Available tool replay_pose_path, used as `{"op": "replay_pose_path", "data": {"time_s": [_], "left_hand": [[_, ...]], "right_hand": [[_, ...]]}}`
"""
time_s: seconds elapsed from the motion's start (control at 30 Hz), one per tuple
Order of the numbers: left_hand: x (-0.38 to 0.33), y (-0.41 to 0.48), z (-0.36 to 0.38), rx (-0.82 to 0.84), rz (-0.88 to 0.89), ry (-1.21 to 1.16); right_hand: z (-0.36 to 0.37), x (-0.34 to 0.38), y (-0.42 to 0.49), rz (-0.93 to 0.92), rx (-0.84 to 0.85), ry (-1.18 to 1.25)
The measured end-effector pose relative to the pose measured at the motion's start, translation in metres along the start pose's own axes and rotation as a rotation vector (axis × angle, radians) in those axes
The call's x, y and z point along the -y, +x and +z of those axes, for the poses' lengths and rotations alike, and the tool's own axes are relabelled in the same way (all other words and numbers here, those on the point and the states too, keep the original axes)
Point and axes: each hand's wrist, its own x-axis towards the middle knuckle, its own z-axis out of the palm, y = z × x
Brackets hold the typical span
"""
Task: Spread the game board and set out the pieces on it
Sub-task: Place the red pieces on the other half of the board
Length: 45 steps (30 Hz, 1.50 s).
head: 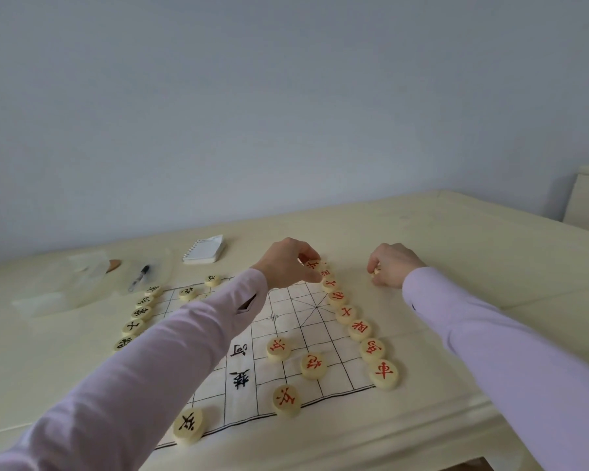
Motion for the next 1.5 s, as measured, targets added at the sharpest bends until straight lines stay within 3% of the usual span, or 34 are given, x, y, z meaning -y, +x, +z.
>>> {"op": "replay_pose_path", "data": {"time_s": [0.17,0.3,0.47,0.77,0.9,1.0,1.23,1.37,1.5], "left_hand": [[0.019,-0.019,-0.019,0.009,-0.044,0.023],[0.038,-0.034,-0.025,0.131,-0.089,0.084],[0.052,-0.042,-0.020,0.197,-0.123,0.137],[0.050,-0.046,-0.024,0.274,-0.108,0.074],[0.044,-0.049,-0.031,0.066,-0.020,-0.111],[0.033,-0.053,-0.032,0.043,0.043,-0.248],[0.031,-0.058,-0.029,-0.092,0.056,-0.256],[0.036,-0.061,-0.031,-0.072,0.013,-0.281],[0.043,-0.065,-0.037,-0.026,0.011,-0.416]], "right_hand": [[-0.002,0.009,0.002,0.016,-0.124,0.246],[0.000,0.019,-0.001,0.031,-0.032,0.650],[0.005,0.037,-0.008,0.018,0.090,0.896],[0.006,0.061,-0.019,0.000,0.173,0.993],[0.005,0.071,-0.023,0.026,0.289,1.152],[0.005,0.081,-0.027,0.024,0.392,1.232],[0.010,0.099,-0.032,-0.010,0.483,1.246],[0.014,0.101,-0.031,-0.011,0.510,1.255],[0.013,0.102,-0.030,0.057,0.503,1.419]]}}
